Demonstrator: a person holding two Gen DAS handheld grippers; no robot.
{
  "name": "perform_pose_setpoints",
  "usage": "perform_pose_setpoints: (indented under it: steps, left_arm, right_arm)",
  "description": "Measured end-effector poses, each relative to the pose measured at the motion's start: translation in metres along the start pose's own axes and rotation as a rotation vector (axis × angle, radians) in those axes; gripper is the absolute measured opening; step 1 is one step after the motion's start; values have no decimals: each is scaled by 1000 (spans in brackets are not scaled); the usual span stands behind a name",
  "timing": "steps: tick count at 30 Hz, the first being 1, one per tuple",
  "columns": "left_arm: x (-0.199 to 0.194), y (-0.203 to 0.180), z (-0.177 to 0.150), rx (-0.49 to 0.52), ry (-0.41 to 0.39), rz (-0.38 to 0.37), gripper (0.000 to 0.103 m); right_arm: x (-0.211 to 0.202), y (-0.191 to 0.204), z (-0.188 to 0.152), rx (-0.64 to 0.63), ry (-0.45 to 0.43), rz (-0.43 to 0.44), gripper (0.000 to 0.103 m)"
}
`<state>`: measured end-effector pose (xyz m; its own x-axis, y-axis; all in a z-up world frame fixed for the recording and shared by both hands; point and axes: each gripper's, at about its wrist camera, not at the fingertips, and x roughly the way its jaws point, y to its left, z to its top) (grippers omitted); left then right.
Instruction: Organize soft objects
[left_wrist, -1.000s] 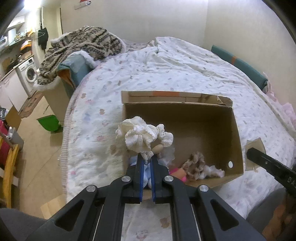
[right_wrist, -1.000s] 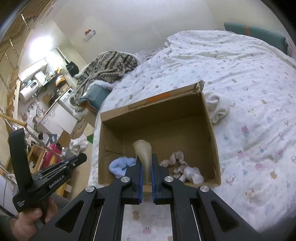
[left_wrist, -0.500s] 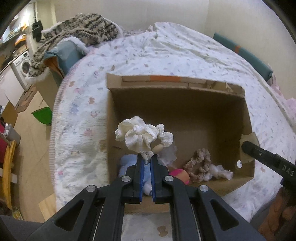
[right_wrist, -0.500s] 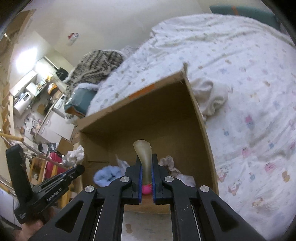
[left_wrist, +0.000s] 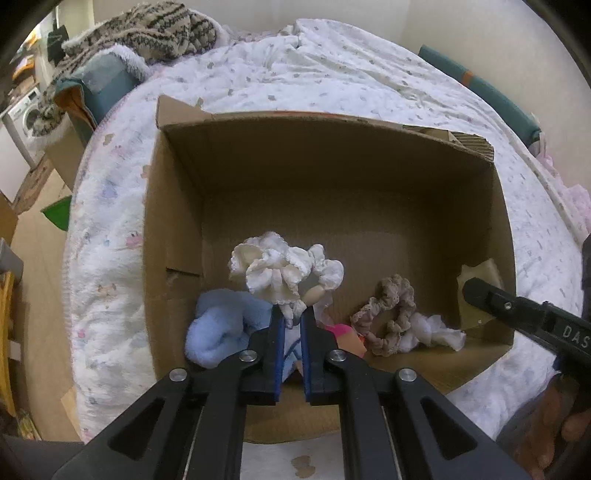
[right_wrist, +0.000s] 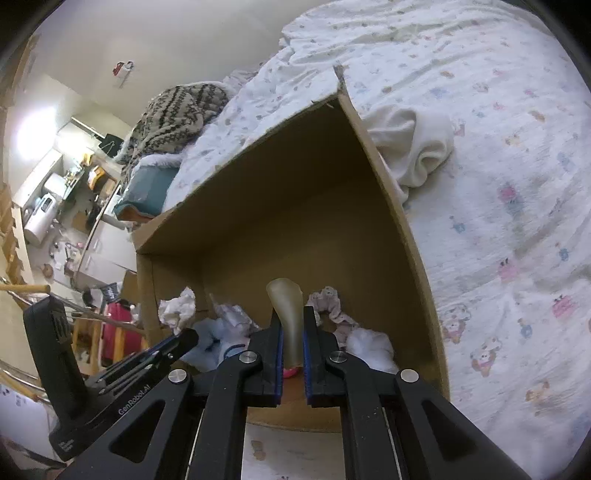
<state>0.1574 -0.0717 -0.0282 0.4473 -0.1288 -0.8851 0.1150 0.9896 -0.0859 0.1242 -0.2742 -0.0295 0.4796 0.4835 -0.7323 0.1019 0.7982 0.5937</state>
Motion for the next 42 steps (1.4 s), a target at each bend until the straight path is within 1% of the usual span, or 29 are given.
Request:
perform_pose_setpoints:
  steps: [2, 4, 7, 8, 10, 11, 13, 14, 15, 16, 17, 18, 19, 20, 21, 22, 23, 25, 27, 29, 31, 32, 33, 35, 37, 39, 42]
  left_arm:
    - [1, -2, 0, 3, 2, 7, 7]
    - [1, -6, -1, 16, -1, 13, 10]
    - [1, -11, -2, 39, 3, 22, 17]
    - [2, -12, -3, 46, 5, 29, 22]
    - [2, -14, -6, 53, 3, 31, 24]
    - [2, -14, -7, 55, 2, 36, 24]
    - [1, -14, -8, 59, 1, 47, 26]
    - [1, -15, -8, 60, -1, 49, 30]
    - [-1, -15, -8, 60, -5, 50, 37]
    - [-3, -15, -8, 60, -14, 56, 42]
    - [-6, -15, -8, 59, -22, 65, 52]
    - [-9, -14, -8, 57, -33, 72, 57]
    - [-13, -14, -8, 57, -47, 74, 57]
    - [-15, -14, -9, 58, -55, 77, 57]
    - [-17, -14, -9, 59, -60, 81, 57]
    - [-19, -13, -10, 57, -64, 92, 57]
    - [-21, -11, -10, 52, -64, 104, 57]
    - [-26, -7, -11, 40, -69, 99, 57]
    - [-32, -4, -13, 30, -85, 100, 57]
    - [-40, -1, -15, 18, -114, 114, 57]
    - [-48, 2, -17, 8, -136, 117, 59]
    - [-52, 4, -18, 4, -146, 118, 69]
    - [-54, 5, -19, 0, -152, 122, 79]
    - [-61, 10, -22, -9, -182, 129, 81]
    - [-68, 16, -26, -21, -194, 125, 85]
    - [-76, 21, -31, -33, -208, 117, 100]
    - [-88, 26, -39, -38, -233, 109, 102]
  right_arm:
    - [3, -1, 2, 5, 10, -18, 10]
    - [7, -1, 2, 3, 26, -17, 10]
    - [11, 3, 2, -15, 37, -32, 10]
    - [11, 3, 1, -21, 41, -37, 10]
    - [12, 5, 0, -31, 40, -50, 11]
    - [11, 6, 1, -38, 37, -56, 11]
    - [10, 8, 1, -50, 29, -65, 16]
    - [10, 8, 2, -53, 26, -68, 18]
    - [10, 9, 2, -54, 24, -70, 18]
    - [10, 10, 2, -54, 22, -72, 19]
    - [9, 11, 3, -55, 18, -74, 24]
    - [8, 12, 4, -61, 13, -80, 32]
    - [6, 13, 3, -69, 4, -84, 37]
    - [3, 13, 2, -78, -8, -86, 53]
    - [1, 16, 2, -86, -25, -94, 73]
    - [-2, 18, 2, -97, -48, -114, 77]
    - [-5, 19, 3, -108, -65, -129, 78]
    - [-8, 23, 4, -130, -76, -119, 78]
    - [-12, 25, 4, -132, -90, -116, 78]
    - [-17, 26, 2, -137, -109, -132, 78]
    - [-26, 27, 0, -131, -148, -125, 85]
    - [-31, 26, -2, -133, -164, -123, 94]
    - [-35, 27, -3, -138, -180, -133, 98]
    - [-44, 31, -8, -158, -212, -150, 98]
    - [-54, 32, -14, -166, -239, -165, 101]
    - [-66, 33, -20, -172, -282, -174, 103]
    - [-82, 39, -28, -205, -344, -184, 103]
